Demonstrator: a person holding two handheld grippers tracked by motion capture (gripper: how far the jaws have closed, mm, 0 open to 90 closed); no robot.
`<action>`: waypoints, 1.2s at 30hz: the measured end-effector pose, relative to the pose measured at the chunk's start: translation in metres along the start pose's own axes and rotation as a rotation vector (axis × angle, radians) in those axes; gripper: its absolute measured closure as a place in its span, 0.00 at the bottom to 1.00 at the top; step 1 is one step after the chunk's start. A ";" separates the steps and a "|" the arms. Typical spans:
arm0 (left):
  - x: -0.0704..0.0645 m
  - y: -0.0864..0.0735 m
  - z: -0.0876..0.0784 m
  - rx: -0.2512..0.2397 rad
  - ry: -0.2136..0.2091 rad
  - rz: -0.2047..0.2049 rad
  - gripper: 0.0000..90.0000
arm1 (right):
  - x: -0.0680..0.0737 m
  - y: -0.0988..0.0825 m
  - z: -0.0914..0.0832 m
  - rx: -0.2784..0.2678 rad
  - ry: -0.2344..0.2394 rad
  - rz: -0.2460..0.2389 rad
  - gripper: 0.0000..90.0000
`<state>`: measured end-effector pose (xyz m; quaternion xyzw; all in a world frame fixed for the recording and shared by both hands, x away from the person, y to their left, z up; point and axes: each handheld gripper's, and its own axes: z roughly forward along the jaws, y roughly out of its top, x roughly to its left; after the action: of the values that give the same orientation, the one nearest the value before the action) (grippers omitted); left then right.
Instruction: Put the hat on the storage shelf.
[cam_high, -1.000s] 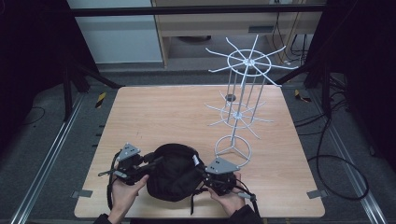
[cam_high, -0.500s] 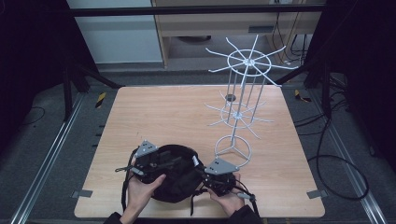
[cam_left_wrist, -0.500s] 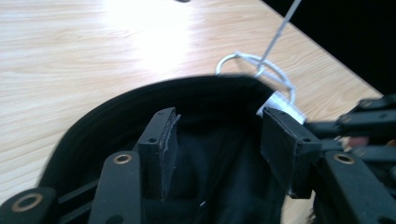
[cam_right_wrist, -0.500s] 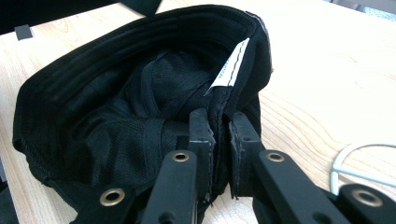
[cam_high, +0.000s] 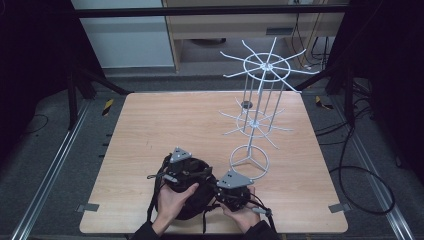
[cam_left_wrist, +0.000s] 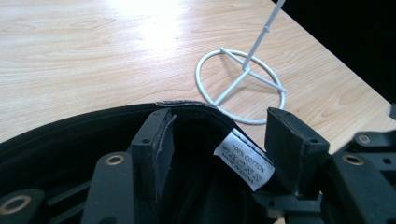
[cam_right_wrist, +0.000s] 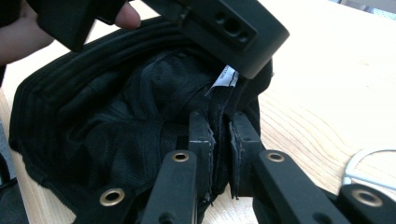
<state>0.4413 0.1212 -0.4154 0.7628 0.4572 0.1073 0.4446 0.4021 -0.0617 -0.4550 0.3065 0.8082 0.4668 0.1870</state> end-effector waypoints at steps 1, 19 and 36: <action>0.000 0.000 0.000 0.000 0.000 0.000 0.46 | 0.000 0.000 0.000 0.000 0.000 0.000 0.91; -0.001 -0.004 0.010 0.059 0.022 -0.049 0.68 | 0.008 0.000 0.006 0.011 0.036 -0.016 0.90; -0.003 -0.005 -0.006 -0.032 -0.078 -0.020 0.92 | 0.009 0.002 -0.009 -0.042 0.137 0.032 0.65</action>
<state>0.4334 0.1234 -0.4149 0.7545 0.4456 0.0804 0.4752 0.3914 -0.0605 -0.4487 0.2826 0.8043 0.5063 0.1300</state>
